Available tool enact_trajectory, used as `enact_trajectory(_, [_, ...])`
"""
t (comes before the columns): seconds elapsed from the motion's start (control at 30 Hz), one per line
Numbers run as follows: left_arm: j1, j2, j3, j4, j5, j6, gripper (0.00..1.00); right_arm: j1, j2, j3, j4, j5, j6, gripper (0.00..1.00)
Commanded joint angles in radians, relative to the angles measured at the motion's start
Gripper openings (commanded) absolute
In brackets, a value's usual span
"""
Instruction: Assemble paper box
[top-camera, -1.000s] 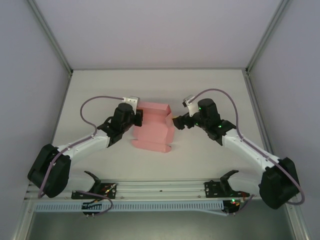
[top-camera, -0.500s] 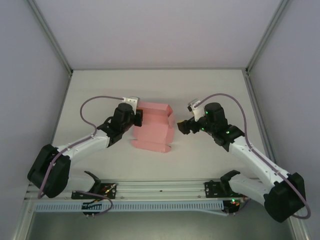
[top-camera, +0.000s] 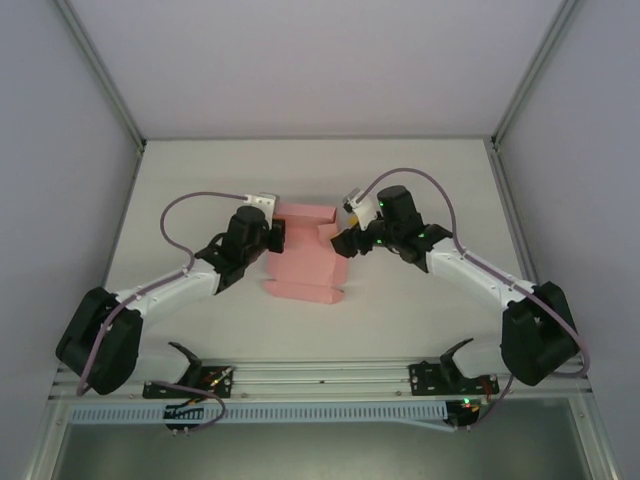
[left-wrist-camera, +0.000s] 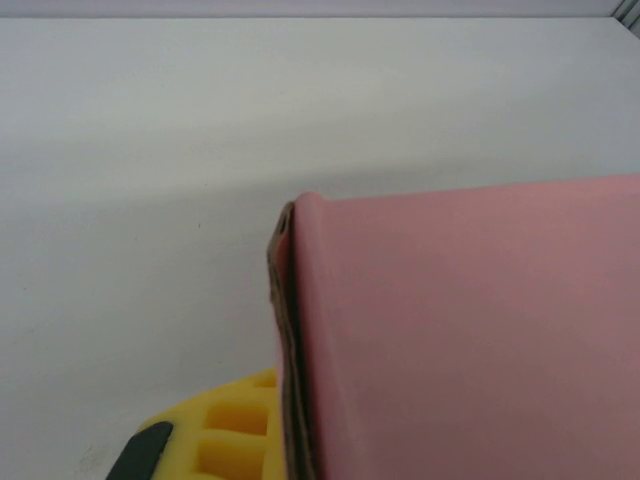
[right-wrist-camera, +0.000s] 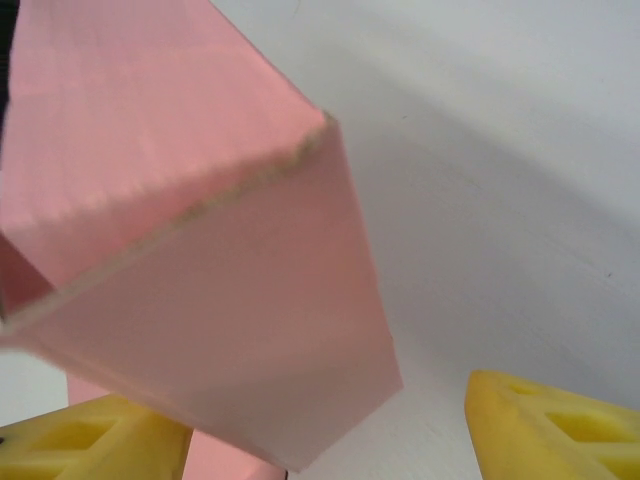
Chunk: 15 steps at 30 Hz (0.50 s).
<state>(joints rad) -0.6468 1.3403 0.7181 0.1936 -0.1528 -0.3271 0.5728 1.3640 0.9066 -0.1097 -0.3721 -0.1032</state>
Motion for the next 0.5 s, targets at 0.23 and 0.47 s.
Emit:
enact_trajectory(0.23, [-0.002,0.026,0.042,-0.024,0.01,-0.015,0.0,0.092,0.097,0.066,0.15,0.522,0.18,0.53])
enact_trajectory(0.47, [-0.011,0.045,0.061,-0.033,-0.025,-0.087,0.0,0.189,0.257,0.142,0.175,1.153,0.254,0.15])
